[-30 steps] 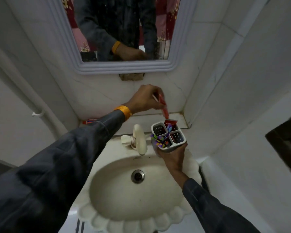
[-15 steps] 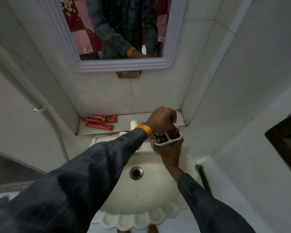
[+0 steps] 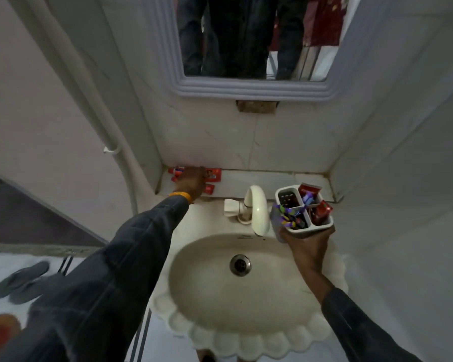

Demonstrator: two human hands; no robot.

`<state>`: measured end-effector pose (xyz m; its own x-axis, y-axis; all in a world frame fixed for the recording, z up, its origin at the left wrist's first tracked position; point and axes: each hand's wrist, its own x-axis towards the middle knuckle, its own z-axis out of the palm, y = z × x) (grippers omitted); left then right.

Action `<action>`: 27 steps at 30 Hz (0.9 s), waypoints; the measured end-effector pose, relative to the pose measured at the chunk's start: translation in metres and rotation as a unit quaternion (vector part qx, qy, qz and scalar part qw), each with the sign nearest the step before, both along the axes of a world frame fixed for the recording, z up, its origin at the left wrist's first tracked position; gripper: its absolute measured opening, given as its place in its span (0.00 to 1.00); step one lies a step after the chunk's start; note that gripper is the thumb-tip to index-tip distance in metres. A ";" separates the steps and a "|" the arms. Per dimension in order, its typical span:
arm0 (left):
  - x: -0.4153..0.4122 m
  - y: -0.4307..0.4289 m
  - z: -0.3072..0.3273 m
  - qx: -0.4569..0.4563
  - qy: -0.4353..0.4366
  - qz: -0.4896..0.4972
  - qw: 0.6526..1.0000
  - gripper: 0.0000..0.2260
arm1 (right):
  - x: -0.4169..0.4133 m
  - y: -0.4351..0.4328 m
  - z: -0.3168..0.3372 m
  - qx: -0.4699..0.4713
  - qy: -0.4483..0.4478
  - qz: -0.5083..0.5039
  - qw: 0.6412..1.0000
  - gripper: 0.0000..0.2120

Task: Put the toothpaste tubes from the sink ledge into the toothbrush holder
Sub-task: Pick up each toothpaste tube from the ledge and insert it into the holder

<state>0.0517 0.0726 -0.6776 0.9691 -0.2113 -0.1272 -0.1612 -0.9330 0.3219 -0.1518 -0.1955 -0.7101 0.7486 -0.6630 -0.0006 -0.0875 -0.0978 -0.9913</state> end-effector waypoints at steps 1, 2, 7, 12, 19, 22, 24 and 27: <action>0.007 0.004 -0.005 0.013 -0.014 0.004 1.000 0.16 | 0.001 0.001 -0.001 -0.003 0.002 0.001 1.000 0.52; 0.015 0.009 -0.007 0.027 -0.023 0.013 0.999 0.15 | 0.002 0.001 -0.002 -0.003 0.005 0.000 1.000 0.53; 0.040 0.008 -0.004 0.102 -0.024 -0.004 0.994 0.13 | 0.003 0.001 -0.005 -0.013 0.011 0.000 1.000 0.56; 0.050 0.006 -0.009 0.187 -0.028 -0.043 0.981 0.13 | 0.004 0.003 -0.007 -0.026 0.004 -0.001 1.000 0.57; 0.051 0.018 -0.012 0.218 -0.052 -0.113 0.968 0.12 | 0.004 0.006 -0.004 -0.021 0.006 -0.013 1.000 0.56; 0.044 0.020 -0.010 0.217 -0.022 -0.113 0.969 0.19 | 0.004 0.005 -0.004 -0.020 0.010 -0.015 1.000 0.56; 0.041 0.026 -0.007 0.201 0.007 -0.104 0.974 0.25 | 0.003 0.004 -0.005 -0.022 0.014 -0.014 1.000 0.56; 0.042 0.035 -0.002 0.184 0.043 -0.096 0.977 0.25 | 0.003 0.004 -0.006 -0.025 0.016 -0.015 0.999 0.56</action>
